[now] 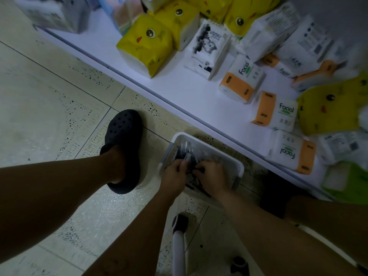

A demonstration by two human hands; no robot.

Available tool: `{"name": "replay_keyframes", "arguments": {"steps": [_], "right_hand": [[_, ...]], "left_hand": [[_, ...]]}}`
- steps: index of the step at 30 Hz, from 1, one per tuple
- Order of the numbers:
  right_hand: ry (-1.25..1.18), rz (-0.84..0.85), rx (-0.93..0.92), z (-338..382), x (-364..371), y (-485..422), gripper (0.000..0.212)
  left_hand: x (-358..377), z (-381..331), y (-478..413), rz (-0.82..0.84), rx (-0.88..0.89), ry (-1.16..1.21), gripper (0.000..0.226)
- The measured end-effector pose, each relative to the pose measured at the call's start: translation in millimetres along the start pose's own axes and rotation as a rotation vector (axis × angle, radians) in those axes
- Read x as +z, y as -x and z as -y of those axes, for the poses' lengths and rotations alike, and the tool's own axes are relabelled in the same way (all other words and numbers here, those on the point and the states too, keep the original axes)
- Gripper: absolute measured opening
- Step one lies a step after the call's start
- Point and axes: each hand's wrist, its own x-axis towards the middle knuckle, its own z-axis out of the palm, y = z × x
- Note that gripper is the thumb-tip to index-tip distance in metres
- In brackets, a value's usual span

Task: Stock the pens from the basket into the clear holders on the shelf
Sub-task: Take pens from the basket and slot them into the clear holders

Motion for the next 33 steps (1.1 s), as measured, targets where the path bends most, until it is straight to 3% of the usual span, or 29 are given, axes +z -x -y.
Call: {"name": "replay_keyframes", "arguments": {"steps": [3,7,9,12,15,18,28,33], "right_hand": [[-0.124,-0.042,0.025,9,-11,12,0.004],[-0.303,-0.123,0.083,19,-31,31,0.015],[-0.373,-0.146,0.073,24,-39,42,0.030],[-0.436,-0.189,0.002,27,-51,57,0.062],[-0.457,-0.231,-0.071,33,-73,74,0.049],[-0.483,-0.294,-0.149,42,-99,96,0.040],[-0.689,-0.558,-0.200,37,-187,188,0.054],[-0.800,-0.684,-0.261,36,-251,238,0.046]], "left_hand": [[-2,-6,5,-0.007,-0.027,0.041,0.036],[-10,-22,19,-0.036,0.027,0.047,0.035],[-17,-30,29,-0.047,0.068,0.011,0.022],[-23,-46,44,-0.065,0.153,0.015,0.025],[-24,-69,63,-0.089,0.239,0.010,0.020],[-20,-94,88,0.010,0.275,0.066,0.022],[3,-188,168,0.052,0.631,-0.128,0.013],[31,-241,222,0.236,0.749,-0.097,0.011]]}}
